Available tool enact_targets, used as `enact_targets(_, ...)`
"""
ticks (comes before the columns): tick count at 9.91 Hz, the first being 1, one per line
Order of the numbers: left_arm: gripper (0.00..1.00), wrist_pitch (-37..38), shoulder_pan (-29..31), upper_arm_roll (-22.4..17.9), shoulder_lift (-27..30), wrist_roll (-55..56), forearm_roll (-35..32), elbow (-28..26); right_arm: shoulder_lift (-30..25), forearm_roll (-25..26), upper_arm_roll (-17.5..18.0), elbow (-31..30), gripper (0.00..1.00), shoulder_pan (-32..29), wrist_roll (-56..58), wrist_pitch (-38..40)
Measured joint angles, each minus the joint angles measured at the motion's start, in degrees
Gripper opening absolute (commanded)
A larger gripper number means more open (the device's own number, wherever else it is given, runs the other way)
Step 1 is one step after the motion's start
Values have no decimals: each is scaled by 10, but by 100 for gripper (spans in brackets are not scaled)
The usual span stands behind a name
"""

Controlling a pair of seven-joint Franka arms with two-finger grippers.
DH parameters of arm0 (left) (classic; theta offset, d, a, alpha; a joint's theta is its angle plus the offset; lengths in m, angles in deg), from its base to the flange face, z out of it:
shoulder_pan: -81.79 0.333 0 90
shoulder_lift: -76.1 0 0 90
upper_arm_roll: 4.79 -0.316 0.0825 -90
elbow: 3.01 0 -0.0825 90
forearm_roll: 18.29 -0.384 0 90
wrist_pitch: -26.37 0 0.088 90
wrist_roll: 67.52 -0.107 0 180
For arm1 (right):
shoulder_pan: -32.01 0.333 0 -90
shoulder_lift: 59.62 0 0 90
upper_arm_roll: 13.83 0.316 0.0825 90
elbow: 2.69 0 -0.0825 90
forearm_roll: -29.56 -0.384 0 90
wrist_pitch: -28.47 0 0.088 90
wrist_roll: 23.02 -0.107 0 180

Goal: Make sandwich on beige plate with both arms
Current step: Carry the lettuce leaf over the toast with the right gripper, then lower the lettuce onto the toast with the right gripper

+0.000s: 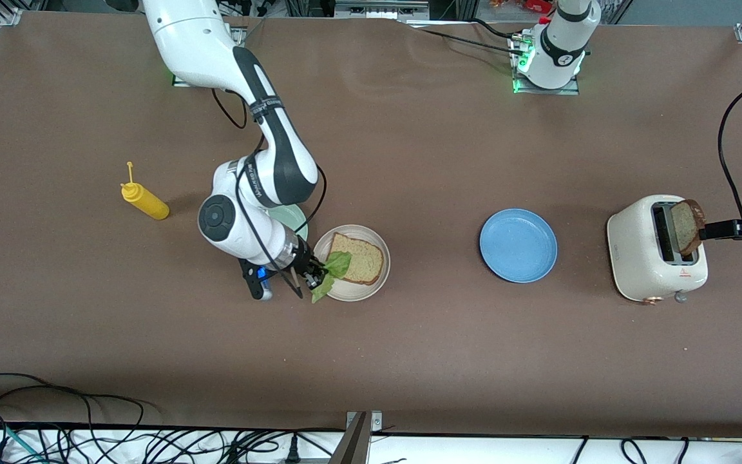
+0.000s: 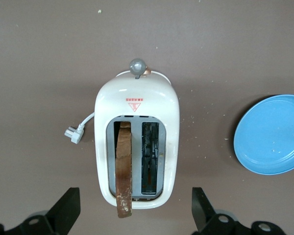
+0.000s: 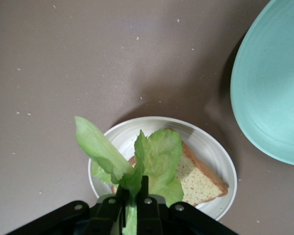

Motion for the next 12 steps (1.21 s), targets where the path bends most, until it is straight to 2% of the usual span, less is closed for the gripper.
enact_targets(3,100,-41,8,1,12,0,0,-47,12,0,0,0,0,21,5,-4)
enact_targets(6,100,-137,8,4,61,0,0,-159,12,9,0,1,0,50,10,-1)
enact_targets(9,100,-213,8,7,97,0,0,-254,8,62,-1,4,0,58,27,65)
enact_targets(12,100,-233,8,8,112,-1,0,-284,6,83,-2,6,0,58,40,85)
